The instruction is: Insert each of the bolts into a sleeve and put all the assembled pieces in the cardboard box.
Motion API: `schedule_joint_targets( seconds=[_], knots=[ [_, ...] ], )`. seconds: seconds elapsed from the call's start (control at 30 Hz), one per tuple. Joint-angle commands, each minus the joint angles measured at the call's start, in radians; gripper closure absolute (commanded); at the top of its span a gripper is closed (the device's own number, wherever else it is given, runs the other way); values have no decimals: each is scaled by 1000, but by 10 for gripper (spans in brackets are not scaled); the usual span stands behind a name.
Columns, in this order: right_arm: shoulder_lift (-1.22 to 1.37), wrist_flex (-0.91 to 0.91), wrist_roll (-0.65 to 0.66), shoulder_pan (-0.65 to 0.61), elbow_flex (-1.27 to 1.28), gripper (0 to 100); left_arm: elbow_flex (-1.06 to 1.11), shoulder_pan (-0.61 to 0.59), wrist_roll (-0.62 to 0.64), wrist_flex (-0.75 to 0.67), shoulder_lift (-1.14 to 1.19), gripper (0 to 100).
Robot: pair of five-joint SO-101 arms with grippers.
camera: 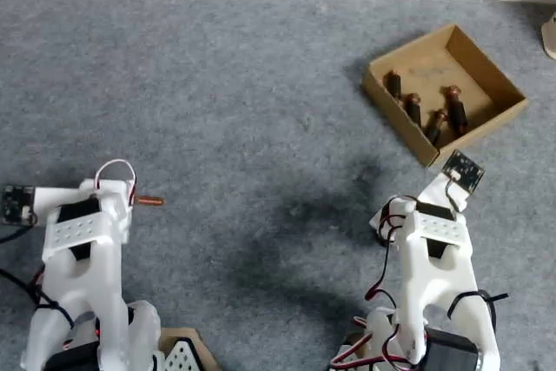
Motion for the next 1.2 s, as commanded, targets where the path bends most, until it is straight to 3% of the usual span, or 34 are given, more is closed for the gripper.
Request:
schedule_joint_targets(
  seconds=[0.0,0.13,0.33,0.57,0.9,1.17],
  knots=[
    [-1,-33,12,-38,-1,995,12,-27,21,-12,-33,912],
    [-1,-35,11,-39,-1,995,13,-71,21,-15,-28,912],
    [-1,-35,11,-39,-1,995,8,-68,28,-15,-36,845],
    [-1,-35,11,-39,-1,995,-61,-35,61,-11,-25,841],
    [-1,-35,11,-39,1,995,-196,19,63,203,-25,843],
    [-1,-35,11,-39,1,995,-196,19,112,216,-7,843]
  ],
)
